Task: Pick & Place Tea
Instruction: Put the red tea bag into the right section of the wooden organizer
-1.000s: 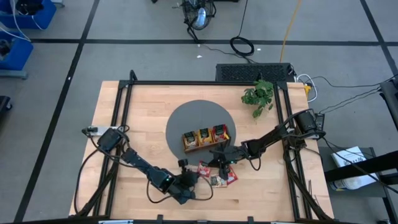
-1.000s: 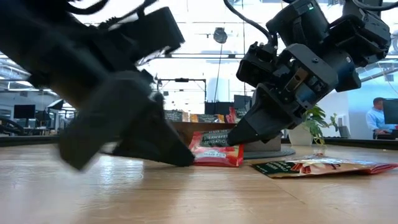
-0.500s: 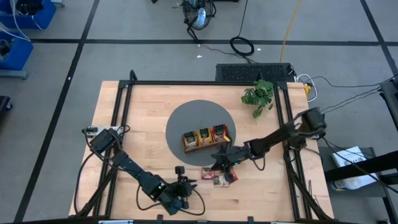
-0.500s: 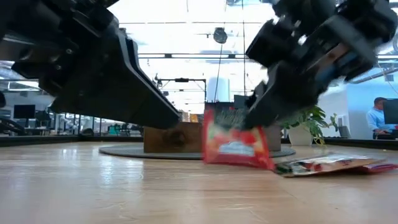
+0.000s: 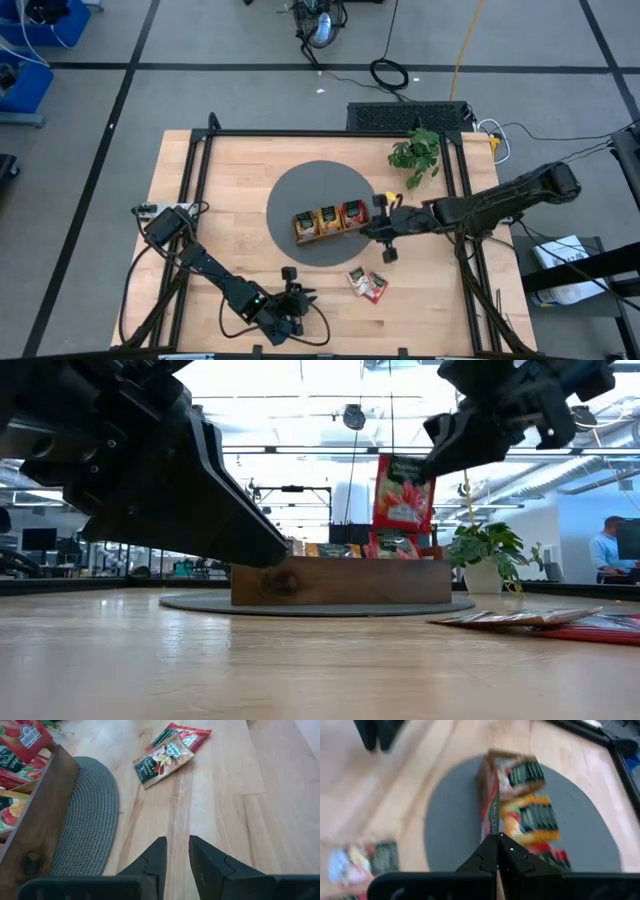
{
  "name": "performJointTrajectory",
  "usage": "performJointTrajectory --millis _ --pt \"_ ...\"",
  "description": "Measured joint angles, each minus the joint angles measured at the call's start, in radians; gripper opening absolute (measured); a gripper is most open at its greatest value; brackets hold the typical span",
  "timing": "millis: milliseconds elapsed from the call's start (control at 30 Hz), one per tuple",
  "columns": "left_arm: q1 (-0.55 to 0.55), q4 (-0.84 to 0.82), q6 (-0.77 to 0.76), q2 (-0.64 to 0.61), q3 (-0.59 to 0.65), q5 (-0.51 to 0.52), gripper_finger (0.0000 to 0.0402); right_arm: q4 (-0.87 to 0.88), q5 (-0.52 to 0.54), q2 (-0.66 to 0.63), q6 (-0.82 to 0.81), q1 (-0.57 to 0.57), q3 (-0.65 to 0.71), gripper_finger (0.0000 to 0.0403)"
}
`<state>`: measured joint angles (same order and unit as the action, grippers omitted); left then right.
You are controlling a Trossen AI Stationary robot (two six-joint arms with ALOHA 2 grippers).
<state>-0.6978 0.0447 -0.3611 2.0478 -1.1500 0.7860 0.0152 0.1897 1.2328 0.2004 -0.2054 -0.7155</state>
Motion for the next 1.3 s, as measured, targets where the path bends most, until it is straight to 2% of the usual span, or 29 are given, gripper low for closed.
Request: performJointTrajectory --millis 167,400,867,1100,1167,1300 --pt "0.005 -0.008 -0.001 0.005 -0.001 0.001 0.0088 0.035 -0.003 -0.015 0.073 0.073 0.0 0.0" --pt "0.011 -0.027 -0.03 0.006 -0.001 0.0 0.0088 0.058 -0.003 0.036 0.124 0.152 0.0 0.0" --pt "0.011 -0.05 -0.042 0.006 -0.001 0.0 0.0088 0.09 0.003 0.097 0.18 0.173 0.001 0.0" --pt "0.012 -0.05 -0.04 0.007 -0.001 0.0 0.0088 0.244 0.018 0.088 0.189 0.19 -0.084 0.0" --pt "0.012 -0.05 -0.04 0.007 -0.001 0.0 0.0088 0.296 0.002 0.088 0.204 0.211 -0.122 0.0" --pt "0.013 -0.05 -0.04 0.008 -0.001 0.0 0.0088 0.326 -0.109 0.088 0.209 0.266 -0.159 0.0"
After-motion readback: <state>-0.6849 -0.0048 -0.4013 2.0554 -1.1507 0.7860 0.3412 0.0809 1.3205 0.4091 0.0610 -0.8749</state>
